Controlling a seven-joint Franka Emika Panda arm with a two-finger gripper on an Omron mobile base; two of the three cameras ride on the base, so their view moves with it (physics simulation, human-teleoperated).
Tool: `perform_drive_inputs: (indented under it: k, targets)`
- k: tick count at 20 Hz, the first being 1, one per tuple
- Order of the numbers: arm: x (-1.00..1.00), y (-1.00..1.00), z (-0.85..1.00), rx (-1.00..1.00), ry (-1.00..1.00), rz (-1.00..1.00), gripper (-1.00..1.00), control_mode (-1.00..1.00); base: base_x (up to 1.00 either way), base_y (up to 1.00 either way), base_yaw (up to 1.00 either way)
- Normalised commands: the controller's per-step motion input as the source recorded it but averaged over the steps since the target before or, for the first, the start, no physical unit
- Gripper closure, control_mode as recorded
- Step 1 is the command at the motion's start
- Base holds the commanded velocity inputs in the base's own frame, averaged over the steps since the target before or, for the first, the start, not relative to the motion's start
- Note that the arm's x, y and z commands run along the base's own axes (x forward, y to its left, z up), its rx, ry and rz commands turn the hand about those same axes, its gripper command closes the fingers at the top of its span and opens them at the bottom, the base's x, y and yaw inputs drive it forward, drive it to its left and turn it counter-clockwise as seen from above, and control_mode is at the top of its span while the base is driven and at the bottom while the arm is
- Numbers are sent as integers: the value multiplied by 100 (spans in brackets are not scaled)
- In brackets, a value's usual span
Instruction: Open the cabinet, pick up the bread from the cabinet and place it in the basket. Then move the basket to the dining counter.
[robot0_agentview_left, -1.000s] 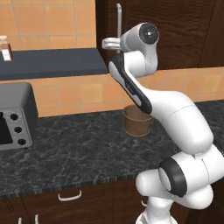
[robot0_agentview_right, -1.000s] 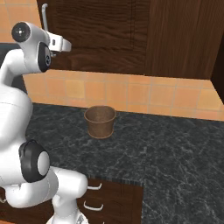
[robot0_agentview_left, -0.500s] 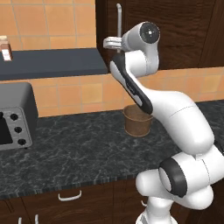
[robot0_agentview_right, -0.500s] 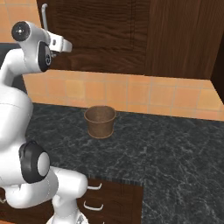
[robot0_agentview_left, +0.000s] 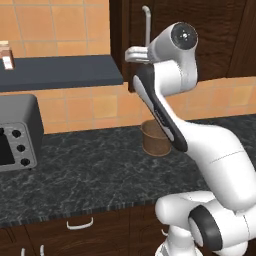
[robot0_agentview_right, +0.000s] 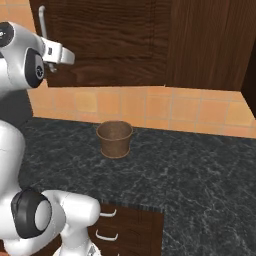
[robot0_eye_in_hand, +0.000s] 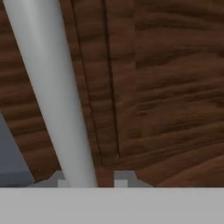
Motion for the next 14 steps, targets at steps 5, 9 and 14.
perform_drive_inputs:
  k: [5,9,14]
  targets:
    - [-100,-37,0,-5,9,0,100,-100,0,0,0]
    - [-99,-61,-9,-5,1,0,100,-100,0,0,0]
    - [-100,-73,-6,-5,-1,5,-100,-100,0,0,0]
